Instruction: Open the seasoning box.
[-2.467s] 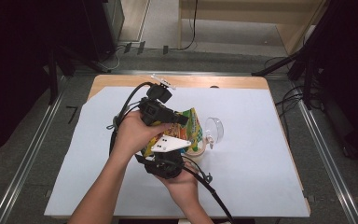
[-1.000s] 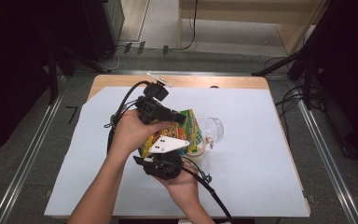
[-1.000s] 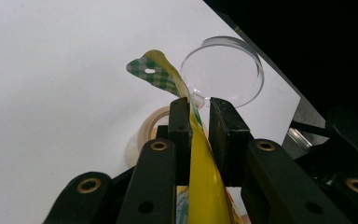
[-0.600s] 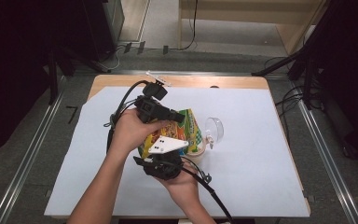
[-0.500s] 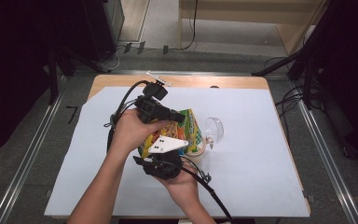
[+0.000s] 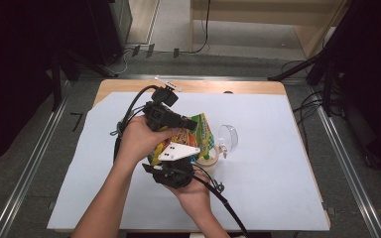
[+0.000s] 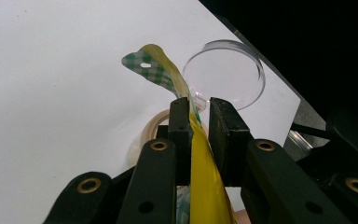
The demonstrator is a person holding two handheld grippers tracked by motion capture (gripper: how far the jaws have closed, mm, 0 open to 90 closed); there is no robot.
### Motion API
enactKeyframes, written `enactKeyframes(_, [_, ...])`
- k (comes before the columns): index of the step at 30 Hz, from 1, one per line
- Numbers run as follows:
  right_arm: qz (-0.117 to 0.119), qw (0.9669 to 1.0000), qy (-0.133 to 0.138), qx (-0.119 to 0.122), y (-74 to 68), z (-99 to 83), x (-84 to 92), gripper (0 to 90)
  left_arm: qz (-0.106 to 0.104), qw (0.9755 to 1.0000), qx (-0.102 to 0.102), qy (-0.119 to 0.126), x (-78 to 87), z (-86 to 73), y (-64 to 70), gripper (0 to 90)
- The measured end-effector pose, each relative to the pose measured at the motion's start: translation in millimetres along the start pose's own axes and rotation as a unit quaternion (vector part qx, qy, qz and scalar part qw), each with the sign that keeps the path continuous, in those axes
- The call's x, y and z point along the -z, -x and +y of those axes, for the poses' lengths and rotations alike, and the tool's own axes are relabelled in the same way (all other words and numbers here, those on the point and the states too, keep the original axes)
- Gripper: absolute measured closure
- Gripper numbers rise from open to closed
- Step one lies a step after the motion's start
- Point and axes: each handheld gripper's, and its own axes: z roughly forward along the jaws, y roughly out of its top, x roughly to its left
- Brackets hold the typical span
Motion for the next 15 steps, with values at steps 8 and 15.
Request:
enactKeyframes(8, [0.001, 1.0000, 0.007, 0.002, -3.6, 0.8, 1.1, 72.6, 0.008, 0.9999, -0.007, 0.003, 1.5, 0.1, 3.3, 79.4])
enactKeyframes(15, [0.002, 0.9999, 0.011, -0.009, -3.5, -0.3, 0.2, 72.7, 0.013, 0.9998, -0.016, 0.003, 0.5, -0.3, 6.4, 79.2])
